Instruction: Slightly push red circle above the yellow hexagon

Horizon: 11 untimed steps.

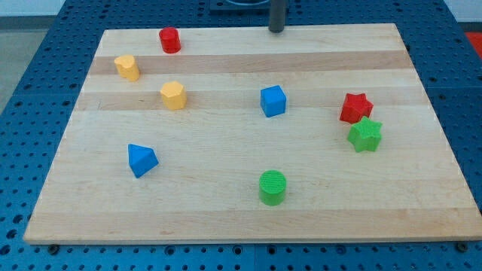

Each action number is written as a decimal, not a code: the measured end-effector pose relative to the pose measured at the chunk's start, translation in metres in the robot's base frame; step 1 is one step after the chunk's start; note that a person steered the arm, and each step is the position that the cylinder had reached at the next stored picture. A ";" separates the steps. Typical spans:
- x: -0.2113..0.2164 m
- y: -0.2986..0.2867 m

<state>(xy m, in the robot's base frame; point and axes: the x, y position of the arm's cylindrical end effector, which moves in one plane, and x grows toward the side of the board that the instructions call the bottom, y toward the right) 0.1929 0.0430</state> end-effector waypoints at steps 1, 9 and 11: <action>0.000 -0.001; -0.002 -0.281; -0.002 -0.281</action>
<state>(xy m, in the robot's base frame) 0.1910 -0.2383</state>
